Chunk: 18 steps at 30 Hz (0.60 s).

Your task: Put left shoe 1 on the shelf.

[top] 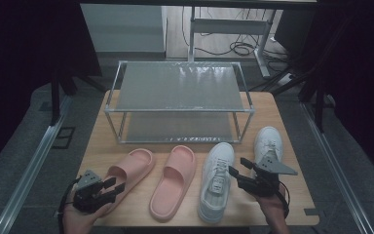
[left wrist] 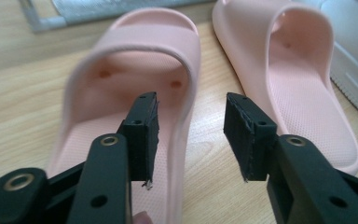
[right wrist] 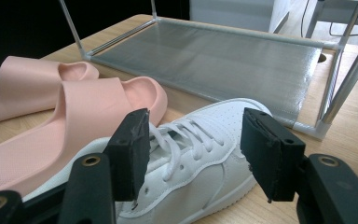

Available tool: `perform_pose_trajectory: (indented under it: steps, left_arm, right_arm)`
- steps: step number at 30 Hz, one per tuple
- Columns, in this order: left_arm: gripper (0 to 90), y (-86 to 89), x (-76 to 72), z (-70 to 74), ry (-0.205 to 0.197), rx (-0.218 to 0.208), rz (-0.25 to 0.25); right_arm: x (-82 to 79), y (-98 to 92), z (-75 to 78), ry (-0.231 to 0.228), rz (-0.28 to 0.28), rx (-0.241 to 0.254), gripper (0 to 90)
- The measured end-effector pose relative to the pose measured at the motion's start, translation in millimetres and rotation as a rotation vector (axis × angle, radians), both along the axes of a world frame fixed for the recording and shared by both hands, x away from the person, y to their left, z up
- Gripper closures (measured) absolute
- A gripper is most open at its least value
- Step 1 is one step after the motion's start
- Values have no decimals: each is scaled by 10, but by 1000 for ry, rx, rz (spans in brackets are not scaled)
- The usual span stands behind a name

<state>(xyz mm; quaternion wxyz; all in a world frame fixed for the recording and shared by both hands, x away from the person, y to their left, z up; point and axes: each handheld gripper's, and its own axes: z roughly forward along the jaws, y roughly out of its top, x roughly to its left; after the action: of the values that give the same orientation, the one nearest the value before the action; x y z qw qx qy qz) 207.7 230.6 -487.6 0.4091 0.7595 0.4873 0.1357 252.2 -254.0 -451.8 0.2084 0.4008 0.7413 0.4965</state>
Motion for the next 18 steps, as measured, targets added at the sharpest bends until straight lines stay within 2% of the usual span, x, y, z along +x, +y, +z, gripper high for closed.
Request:
perform_pose_trajectory:
  steps: [11, 18]
  left_arm:
    - [645, -221, 279, -154, 29, 35, -16]
    - [701, -254, 326, -265, 42, 65, -20]
  right_arm:
    - [-13, 9, -1, 1, 4, -2, 426]
    - [-15, 13, -1, -1, 6, -5, 426]
